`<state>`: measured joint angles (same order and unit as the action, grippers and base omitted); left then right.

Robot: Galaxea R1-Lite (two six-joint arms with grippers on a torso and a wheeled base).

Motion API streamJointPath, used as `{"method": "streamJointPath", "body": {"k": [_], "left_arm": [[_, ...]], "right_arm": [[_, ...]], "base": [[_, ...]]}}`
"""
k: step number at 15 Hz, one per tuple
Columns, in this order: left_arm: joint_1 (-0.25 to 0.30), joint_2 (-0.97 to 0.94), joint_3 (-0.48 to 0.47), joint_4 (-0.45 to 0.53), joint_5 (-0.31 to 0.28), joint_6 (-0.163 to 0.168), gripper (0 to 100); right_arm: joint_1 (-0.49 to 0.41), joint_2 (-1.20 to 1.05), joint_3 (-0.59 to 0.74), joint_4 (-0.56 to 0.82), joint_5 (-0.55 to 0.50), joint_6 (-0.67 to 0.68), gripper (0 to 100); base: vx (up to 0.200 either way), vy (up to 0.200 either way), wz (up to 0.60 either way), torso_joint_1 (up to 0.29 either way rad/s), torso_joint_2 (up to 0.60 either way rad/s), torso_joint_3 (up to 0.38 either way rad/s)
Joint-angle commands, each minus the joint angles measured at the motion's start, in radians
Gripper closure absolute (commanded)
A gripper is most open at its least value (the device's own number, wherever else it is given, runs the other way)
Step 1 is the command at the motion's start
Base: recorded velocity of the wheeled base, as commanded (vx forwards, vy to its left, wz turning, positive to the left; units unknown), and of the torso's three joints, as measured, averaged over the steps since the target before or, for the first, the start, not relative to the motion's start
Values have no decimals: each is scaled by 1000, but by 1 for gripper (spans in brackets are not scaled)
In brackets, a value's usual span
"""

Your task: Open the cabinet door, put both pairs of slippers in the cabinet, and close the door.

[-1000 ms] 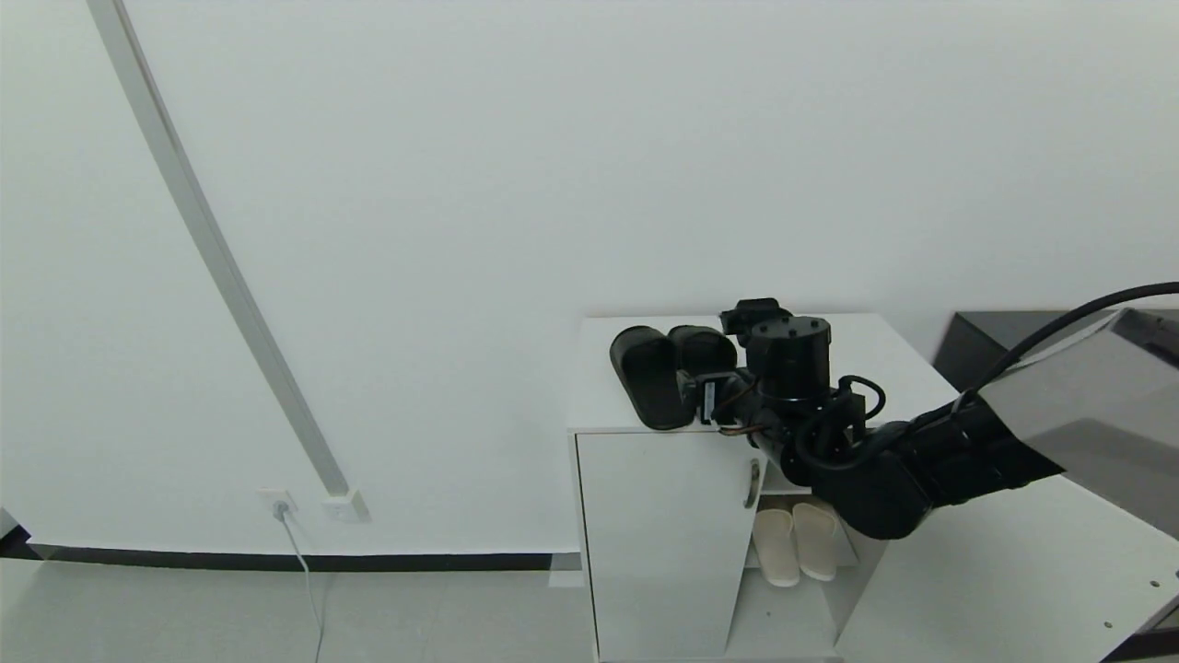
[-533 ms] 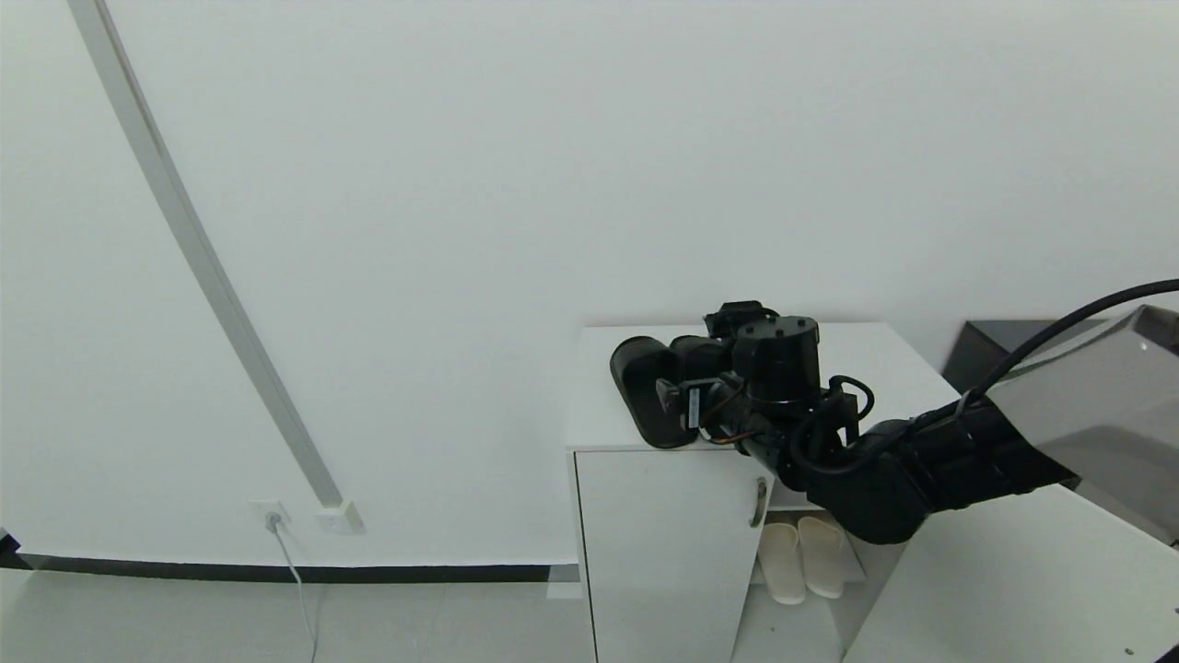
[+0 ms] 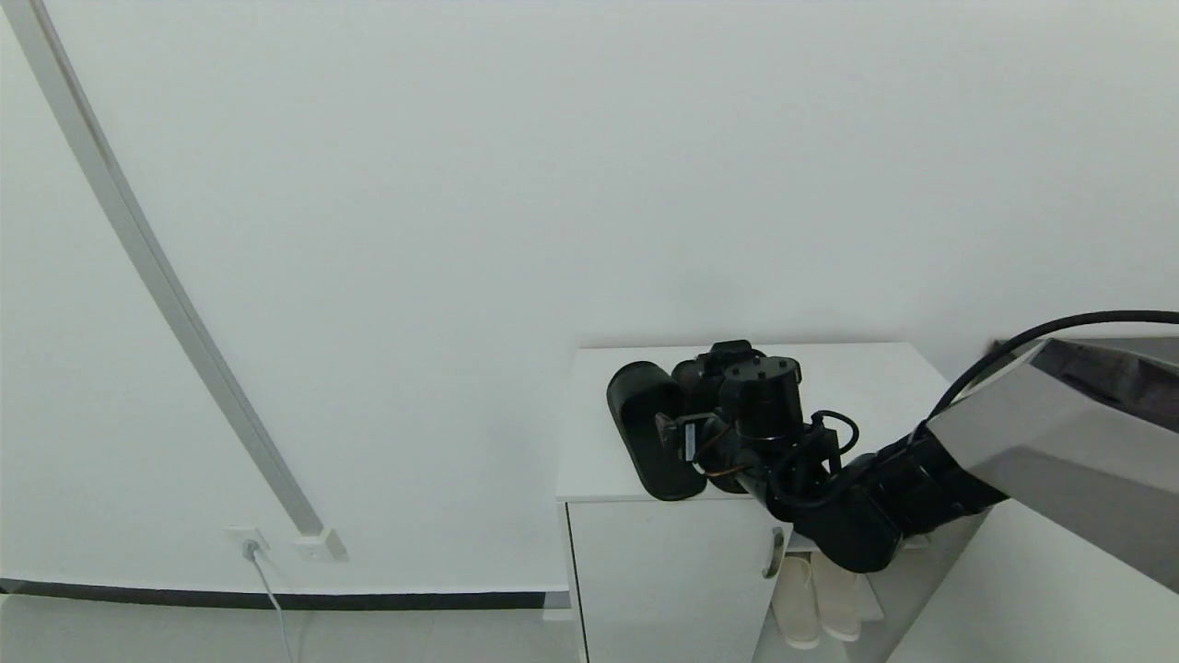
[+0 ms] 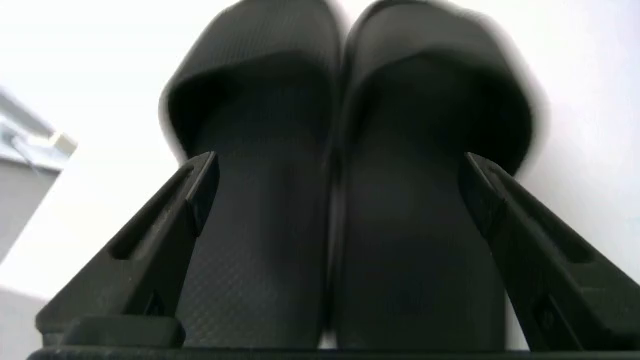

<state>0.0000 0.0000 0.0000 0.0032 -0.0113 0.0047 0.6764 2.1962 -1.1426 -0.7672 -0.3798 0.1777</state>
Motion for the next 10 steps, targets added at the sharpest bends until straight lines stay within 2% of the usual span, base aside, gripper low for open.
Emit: {"method": "streamJointPath", "body": {"k": [1, 7, 10], "left_arm": [[0, 0, 0, 0, 1, 0, 100], [0, 2, 0, -2, 1, 0, 100], [0, 0, 0, 0, 1, 1, 100]], "right_arm": [[-8, 80, -43, -12, -1, -4, 0], [-58, 241, -275, -6, -7, -50, 0], [-78, 283, -335, -4, -7, -52, 0]], "base": [[0, 0, 0, 0, 0, 0], [0, 0, 0, 0, 0, 0], [0, 0, 0, 0, 0, 0]]}}
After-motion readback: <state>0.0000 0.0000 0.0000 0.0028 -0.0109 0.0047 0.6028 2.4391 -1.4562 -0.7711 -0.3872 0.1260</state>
